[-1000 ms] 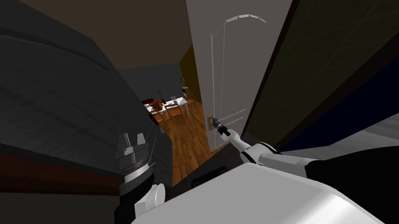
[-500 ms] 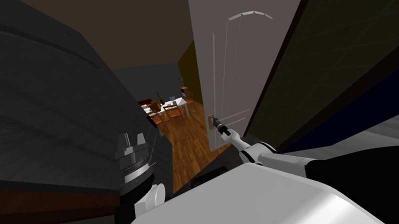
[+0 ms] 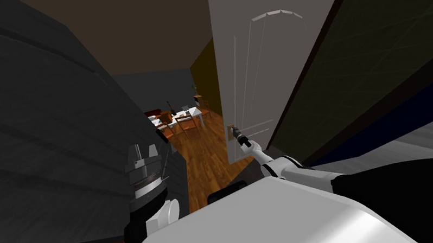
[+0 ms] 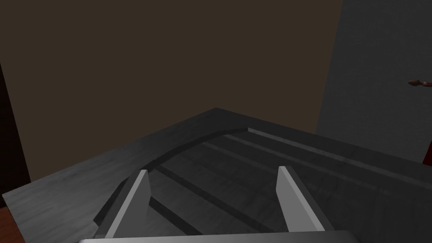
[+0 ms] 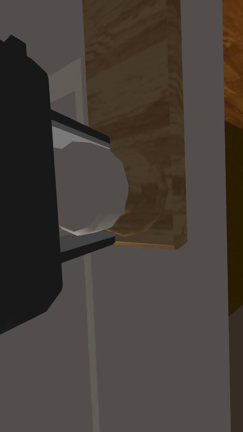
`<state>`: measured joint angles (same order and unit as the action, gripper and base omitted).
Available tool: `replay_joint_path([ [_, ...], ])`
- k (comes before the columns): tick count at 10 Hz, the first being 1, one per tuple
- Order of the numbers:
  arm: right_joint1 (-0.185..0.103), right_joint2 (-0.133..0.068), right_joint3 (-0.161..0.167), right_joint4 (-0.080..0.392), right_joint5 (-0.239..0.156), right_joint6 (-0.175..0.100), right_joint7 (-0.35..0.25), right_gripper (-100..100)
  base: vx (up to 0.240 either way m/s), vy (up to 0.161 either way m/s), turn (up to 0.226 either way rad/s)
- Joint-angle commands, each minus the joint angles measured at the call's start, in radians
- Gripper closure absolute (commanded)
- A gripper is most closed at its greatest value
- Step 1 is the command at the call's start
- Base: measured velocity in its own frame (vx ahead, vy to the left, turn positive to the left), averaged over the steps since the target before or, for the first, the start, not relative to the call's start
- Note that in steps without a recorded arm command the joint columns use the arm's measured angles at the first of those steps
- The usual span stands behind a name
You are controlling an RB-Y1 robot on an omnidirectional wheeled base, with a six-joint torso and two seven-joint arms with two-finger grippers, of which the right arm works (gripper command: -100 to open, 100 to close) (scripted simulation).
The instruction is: Push the door open
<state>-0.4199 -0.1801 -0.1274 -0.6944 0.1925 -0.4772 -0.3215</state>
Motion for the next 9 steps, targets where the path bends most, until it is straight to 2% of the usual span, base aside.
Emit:
replay_joint_path([
  [1,-0.020,-0.007,-0.018,0.029,-0.005,-0.022,0.015,100,0.074,0.027,0.002],
  [2,-0.020,-0.004,-0.041,0.031,-0.013,-0.018,0.034,100,0.148,0.094,-0.087],
  [9,-0.020,0.004,-0.109,0.036,-0.037,-0.005,0.092,100,0.181,0.115,-0.087],
])
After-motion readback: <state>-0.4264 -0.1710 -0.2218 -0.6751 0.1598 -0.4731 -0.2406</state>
